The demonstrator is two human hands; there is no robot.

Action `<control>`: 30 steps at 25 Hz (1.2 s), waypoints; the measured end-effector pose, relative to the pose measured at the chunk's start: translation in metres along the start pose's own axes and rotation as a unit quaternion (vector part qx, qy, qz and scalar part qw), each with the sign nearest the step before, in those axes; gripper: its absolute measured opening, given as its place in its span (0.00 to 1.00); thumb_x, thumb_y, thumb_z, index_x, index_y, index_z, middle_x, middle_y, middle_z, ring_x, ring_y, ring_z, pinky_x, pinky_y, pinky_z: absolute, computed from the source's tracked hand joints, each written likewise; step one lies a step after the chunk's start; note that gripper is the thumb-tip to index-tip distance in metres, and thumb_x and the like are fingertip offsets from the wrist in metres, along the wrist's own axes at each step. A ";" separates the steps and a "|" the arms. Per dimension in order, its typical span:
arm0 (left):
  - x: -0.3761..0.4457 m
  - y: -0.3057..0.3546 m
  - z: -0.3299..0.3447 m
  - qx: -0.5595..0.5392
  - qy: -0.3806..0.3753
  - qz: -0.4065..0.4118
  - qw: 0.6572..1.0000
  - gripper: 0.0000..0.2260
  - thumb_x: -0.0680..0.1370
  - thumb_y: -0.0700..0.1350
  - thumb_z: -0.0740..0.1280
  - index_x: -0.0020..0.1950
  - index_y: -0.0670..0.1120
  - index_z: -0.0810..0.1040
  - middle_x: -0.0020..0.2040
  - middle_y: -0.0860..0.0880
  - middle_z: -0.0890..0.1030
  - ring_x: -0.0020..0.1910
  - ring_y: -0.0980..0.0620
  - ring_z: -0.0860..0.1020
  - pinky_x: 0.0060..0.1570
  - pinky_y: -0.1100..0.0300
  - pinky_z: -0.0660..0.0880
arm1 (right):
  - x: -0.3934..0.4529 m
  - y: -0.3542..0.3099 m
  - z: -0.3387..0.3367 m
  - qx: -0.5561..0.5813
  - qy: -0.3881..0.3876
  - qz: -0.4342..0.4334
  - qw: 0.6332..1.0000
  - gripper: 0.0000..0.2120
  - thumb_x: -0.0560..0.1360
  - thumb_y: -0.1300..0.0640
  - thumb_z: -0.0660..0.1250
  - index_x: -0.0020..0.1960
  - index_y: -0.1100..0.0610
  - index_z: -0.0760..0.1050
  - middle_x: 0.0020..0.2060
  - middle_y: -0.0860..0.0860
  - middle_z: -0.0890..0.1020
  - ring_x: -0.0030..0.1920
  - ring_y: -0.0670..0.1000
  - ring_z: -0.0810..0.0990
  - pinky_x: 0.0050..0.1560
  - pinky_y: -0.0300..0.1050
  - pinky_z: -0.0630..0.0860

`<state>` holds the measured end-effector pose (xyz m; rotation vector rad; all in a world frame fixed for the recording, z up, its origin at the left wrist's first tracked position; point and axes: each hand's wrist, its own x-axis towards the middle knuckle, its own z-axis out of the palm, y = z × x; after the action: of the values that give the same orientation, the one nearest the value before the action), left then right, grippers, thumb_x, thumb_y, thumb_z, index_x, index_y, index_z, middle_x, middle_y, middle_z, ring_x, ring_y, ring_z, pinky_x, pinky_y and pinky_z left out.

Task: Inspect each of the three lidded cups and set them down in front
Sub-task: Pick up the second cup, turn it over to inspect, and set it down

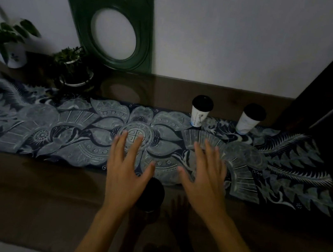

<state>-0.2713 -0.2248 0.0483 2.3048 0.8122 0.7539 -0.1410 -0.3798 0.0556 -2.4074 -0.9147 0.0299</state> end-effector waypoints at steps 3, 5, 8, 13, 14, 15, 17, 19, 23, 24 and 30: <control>0.033 0.032 -0.002 0.031 0.025 0.062 0.997 0.34 0.76 0.61 0.64 0.80 0.55 0.61 0.83 0.47 0.54 0.82 0.45 0.48 0.76 0.38 0.56 | 0.020 0.000 -0.028 -0.038 0.061 -0.042 0.996 0.38 0.76 0.35 0.55 0.80 0.47 0.46 0.81 0.50 0.45 0.80 0.55 0.40 0.76 0.58 0.39; 0.051 0.047 0.002 0.035 0.032 0.079 0.996 0.33 0.76 0.61 0.64 0.80 0.56 0.61 0.83 0.47 0.54 0.82 0.45 0.48 0.76 0.37 0.57 | 0.033 0.004 -0.038 -0.051 0.066 -0.043 0.996 0.39 0.76 0.35 0.56 0.80 0.48 0.45 0.81 0.49 0.43 0.80 0.55 0.38 0.76 0.58 0.37; 0.081 0.063 0.021 0.024 0.021 0.090 0.995 0.33 0.75 0.63 0.63 0.79 0.56 0.61 0.83 0.45 0.55 0.82 0.43 0.50 0.75 0.35 0.58 | 0.058 0.023 -0.047 -0.022 0.061 -0.020 0.998 0.40 0.76 0.34 0.58 0.80 0.46 0.42 0.80 0.46 0.41 0.80 0.52 0.37 0.77 0.57 0.38; 0.134 0.078 0.073 -0.009 -0.014 0.073 0.997 0.33 0.75 0.64 0.62 0.78 0.54 0.64 0.82 0.44 0.57 0.81 0.41 0.56 0.74 0.37 0.62 | 0.110 0.067 -0.038 0.192 0.018 0.074 0.978 0.40 0.77 0.41 0.65 0.80 0.45 0.45 0.81 0.45 0.48 0.80 0.48 0.47 0.77 0.61 0.55; 0.146 0.079 0.086 -0.018 -0.028 0.062 0.998 0.32 0.75 0.64 0.62 0.78 0.54 0.64 0.82 0.45 0.57 0.80 0.42 0.56 0.73 0.37 0.63 | 0.122 0.078 -0.033 0.216 0.004 0.093 0.972 0.40 0.77 0.42 0.66 0.80 0.45 0.45 0.81 0.45 0.49 0.80 0.49 0.49 0.77 0.60 0.56; 0.159 0.079 0.100 -0.025 -0.043 0.051 0.997 0.32 0.76 0.63 0.63 0.78 0.55 0.65 0.82 0.46 0.57 0.80 0.42 0.57 0.73 0.37 0.64 | 0.133 0.088 -0.028 0.236 -0.010 0.108 0.966 0.40 0.77 0.42 0.66 0.80 0.45 0.46 0.81 0.46 0.49 0.80 0.49 0.50 0.77 0.58 0.57; 0.183 0.076 0.128 -0.026 -0.068 0.035 0.997 0.31 0.77 0.61 0.66 0.78 0.54 0.64 0.82 0.45 0.57 0.80 0.43 0.57 0.73 0.38 0.64 | 0.156 0.106 -0.015 0.272 -0.032 0.136 0.952 0.41 0.77 0.43 0.67 0.80 0.46 0.46 0.81 0.47 0.50 0.79 0.51 0.53 0.76 0.54 0.58; 0.208 0.072 0.153 -0.017 -0.085 0.018 0.996 0.30 0.78 0.57 0.68 0.78 0.53 0.64 0.82 0.45 0.56 0.80 0.44 0.57 0.74 0.40 0.64 | 0.182 0.124 0.003 0.297 -0.053 0.158 0.940 0.41 0.77 0.45 0.68 0.80 0.48 0.47 0.81 0.49 0.51 0.79 0.52 0.54 0.74 0.51 0.59; 0.253 0.062 0.200 0.021 -0.119 0.012 0.993 0.30 0.78 0.56 0.69 0.78 0.52 0.64 0.82 0.44 0.57 0.80 0.44 0.56 0.74 0.41 0.63 | 0.225 0.158 0.050 0.324 -0.089 0.198 0.921 0.43 0.76 0.48 0.71 0.80 0.50 0.47 0.80 0.51 0.54 0.78 0.54 0.57 0.75 0.55 0.62; 0.262 0.060 0.211 0.039 -0.131 0.021 0.990 0.30 0.78 0.56 0.69 0.78 0.53 0.64 0.82 0.44 0.57 0.80 0.43 0.56 0.74 0.40 0.63 | 0.233 0.166 0.063 0.333 -0.098 0.202 0.916 0.44 0.75 0.49 0.72 0.80 0.50 0.47 0.80 0.52 0.55 0.78 0.55 0.58 0.74 0.56 0.63; 0.292 0.051 0.277 0.198 -0.224 0.099 0.949 0.31 0.76 0.65 0.62 0.77 0.57 0.61 0.81 0.44 0.60 0.78 0.39 0.58 0.71 0.36 0.64 | 0.279 0.195 0.127 0.379 -0.119 0.196 0.897 0.44 0.67 0.46 0.78 0.76 0.45 0.58 0.73 0.47 0.69 0.71 0.49 0.72 0.64 0.54 0.76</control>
<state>0.1219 -0.1470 -0.0131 2.7980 0.5615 0.1242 0.1646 -0.2638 -0.1037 -1.8116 -0.3761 0.7129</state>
